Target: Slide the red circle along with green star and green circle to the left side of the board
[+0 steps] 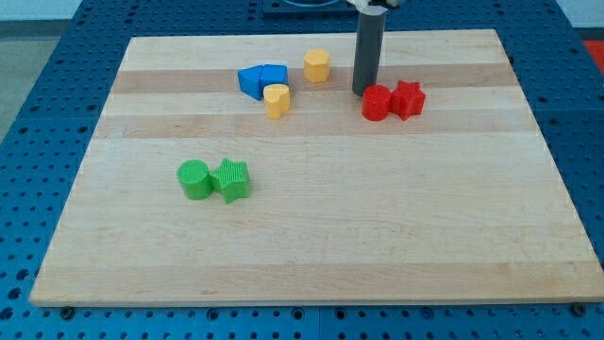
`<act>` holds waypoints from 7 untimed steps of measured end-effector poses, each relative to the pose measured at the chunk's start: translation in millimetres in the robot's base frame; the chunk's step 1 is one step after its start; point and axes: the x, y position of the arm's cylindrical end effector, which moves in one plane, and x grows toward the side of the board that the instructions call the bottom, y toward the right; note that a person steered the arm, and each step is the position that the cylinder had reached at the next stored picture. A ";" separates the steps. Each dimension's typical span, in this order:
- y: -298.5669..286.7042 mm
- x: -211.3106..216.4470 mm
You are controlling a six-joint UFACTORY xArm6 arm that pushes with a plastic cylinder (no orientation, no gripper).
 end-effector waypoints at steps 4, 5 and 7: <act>-0.1 21.9; 10.2 10.5; 78.2 -5.5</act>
